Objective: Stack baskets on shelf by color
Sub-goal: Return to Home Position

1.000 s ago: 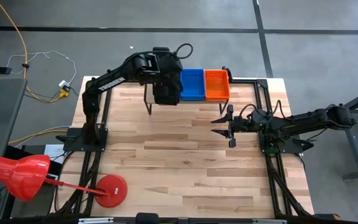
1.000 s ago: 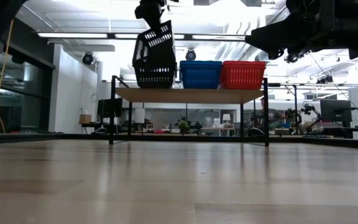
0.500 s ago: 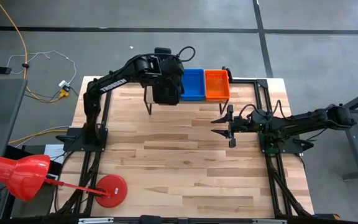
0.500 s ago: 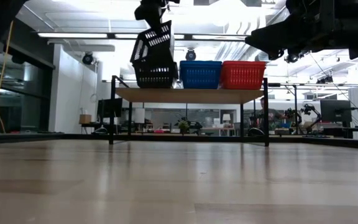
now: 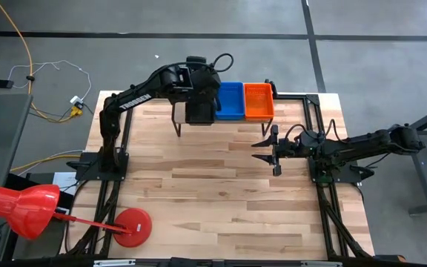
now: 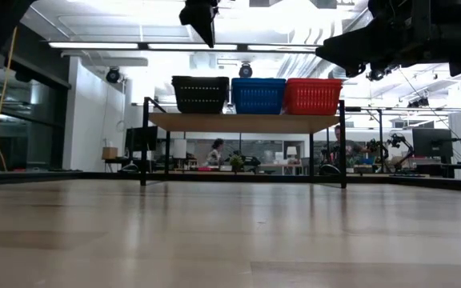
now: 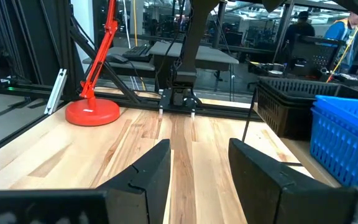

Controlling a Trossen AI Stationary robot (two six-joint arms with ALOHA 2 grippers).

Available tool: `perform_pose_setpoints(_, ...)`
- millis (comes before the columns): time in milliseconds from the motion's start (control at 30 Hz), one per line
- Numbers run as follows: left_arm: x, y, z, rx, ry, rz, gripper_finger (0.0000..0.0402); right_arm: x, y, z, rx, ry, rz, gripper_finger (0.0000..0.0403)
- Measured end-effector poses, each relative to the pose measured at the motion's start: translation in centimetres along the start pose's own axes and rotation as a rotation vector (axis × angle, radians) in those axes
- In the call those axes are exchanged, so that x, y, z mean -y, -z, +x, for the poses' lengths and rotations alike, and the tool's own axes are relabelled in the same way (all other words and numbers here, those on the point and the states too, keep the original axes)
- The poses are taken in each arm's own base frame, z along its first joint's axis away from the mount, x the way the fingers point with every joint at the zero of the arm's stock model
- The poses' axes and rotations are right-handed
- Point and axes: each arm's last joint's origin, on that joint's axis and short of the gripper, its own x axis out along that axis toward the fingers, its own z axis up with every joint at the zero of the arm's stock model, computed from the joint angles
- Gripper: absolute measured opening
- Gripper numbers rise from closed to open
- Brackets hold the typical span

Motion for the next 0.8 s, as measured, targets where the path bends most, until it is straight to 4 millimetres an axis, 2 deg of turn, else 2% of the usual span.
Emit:
perform_pose_setpoints(167, -0.1, -0.3, -0.7, 0.035, -0.015, -0.004, 0.0123, 0.0, 0.0, 0.0, 0.0, 0.001, 0.0, 0.0151)
perform_pose_setpoints(300, -0.5, 0.1, -1.8, 0.097, 0.028, -0.088, 0.0123, 0.0, 0.0, 0.0, 0.0, 0.0, 0.0, 0.0151)
perform_pose_setpoints(367, -0.8, 0.6, -2.6, 0.171, 0.124, -0.17, 0.012, 0.0, 0.0, 0.0, 0.0, 0.0, 0.001, 0.0151)
perform_pose_setpoints(467, -1.8, 2.0, -3.8, 0.331, 0.369, -0.311, 0.0113, 0.0, 0.0, 0.0, -0.001, 0.0, 0.018, 0.0151)
perform_pose_setpoints(567, -2.6, 3.0, -5.4, 0.494, 0.546, -0.376, 0.0103, 0.0, 0.0, 0.0, -0.003, 0.0, 0.02, 0.0151)
perform_pose_setpoints(667, -1.9, 3.0, -7.3, 0.625, 0.566, -0.354, 0.0089, 0.0, 0.0, 0.0, -0.004, -0.001, 0.02, 0.0151)
perform_pose_setpoints(800, 0.3, 3.0, -8.6, 0.764, 0.545, -0.305, 0.0072, 0.0, 0.0, 0.0, -0.004, -0.001, 0.027, 0.0151)
